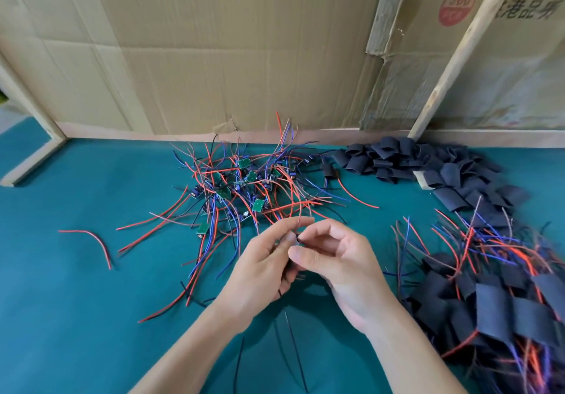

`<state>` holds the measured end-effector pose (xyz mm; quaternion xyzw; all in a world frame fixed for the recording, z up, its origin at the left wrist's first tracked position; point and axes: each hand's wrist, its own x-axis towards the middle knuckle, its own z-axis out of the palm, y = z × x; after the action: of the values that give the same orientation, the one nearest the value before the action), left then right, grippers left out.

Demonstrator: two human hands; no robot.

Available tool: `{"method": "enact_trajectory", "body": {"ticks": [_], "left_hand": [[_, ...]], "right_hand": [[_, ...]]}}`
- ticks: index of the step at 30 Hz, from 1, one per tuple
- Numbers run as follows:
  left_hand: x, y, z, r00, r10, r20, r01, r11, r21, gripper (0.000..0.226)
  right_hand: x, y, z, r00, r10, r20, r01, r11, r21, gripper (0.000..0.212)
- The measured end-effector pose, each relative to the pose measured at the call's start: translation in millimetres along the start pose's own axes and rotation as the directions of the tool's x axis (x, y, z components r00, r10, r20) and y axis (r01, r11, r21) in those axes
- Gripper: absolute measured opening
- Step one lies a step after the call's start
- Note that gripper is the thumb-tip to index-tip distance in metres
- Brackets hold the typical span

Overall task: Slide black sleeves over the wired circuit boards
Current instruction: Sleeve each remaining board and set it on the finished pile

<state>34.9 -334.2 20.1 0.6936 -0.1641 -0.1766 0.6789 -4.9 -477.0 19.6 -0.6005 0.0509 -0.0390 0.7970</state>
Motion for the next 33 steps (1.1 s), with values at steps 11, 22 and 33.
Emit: {"method": "enact_trajectory", "body": {"ticks": [11,22,33], "left_hand": [[4,-7,-4,0.998,0.059,0.023,-0.060,0.998,0.036,0.029],[6,-17,-8,0.979,0.043,0.198,-0.066,0.992,0.109,0.020],[6,-18,-8,0.965,0.034,0.259,-0.088,0.976,0.198,0.022]], "right_hand": [[9,-16,-31,0.968,-0.080,-0.240,0.099,0.993,0.069,0.029],[21,-16,-58,0.801,-0.073,-0.595,0.196,0.970,0.145,0.008],[20,-21,-55,0.868,-0.064,-0.493,0.172,0.969,0.177,0.015]]}}
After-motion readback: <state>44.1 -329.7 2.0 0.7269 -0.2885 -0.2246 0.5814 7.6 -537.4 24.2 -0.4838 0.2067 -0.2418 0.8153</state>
